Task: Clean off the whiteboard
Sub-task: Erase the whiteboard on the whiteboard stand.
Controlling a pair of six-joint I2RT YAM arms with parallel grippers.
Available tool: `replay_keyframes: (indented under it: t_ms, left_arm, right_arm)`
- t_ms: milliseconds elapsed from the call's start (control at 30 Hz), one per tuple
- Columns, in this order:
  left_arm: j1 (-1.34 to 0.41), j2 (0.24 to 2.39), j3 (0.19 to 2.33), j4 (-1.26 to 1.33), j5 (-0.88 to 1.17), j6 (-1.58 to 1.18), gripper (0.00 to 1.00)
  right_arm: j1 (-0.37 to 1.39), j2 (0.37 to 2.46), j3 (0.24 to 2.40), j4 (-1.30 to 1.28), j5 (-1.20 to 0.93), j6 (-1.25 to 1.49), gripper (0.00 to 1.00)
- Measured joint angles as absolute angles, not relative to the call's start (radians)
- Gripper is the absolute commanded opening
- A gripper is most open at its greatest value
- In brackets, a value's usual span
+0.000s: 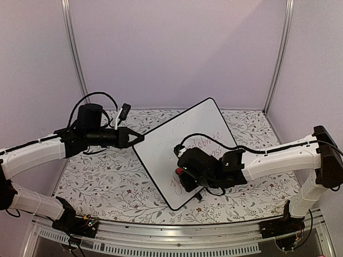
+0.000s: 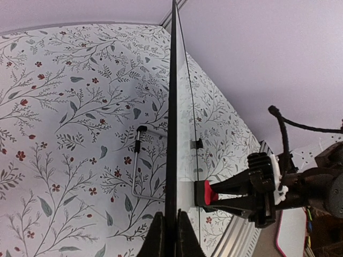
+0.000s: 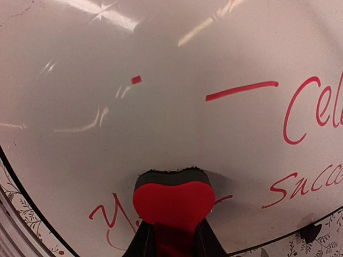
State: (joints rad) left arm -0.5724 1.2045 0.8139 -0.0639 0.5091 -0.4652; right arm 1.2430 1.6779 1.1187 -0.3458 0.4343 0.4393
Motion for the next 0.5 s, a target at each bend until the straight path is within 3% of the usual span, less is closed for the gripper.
replay_keyframes:
  t_ms: [500]
  left_arm:
    - [-0.572, 1.207, 0.814, -0.058, 0.514, -0.465, 0.00]
  right_arm:
    - [1.256, 1.677, 1.116, -0.384, 0.445, 0.456, 0.19]
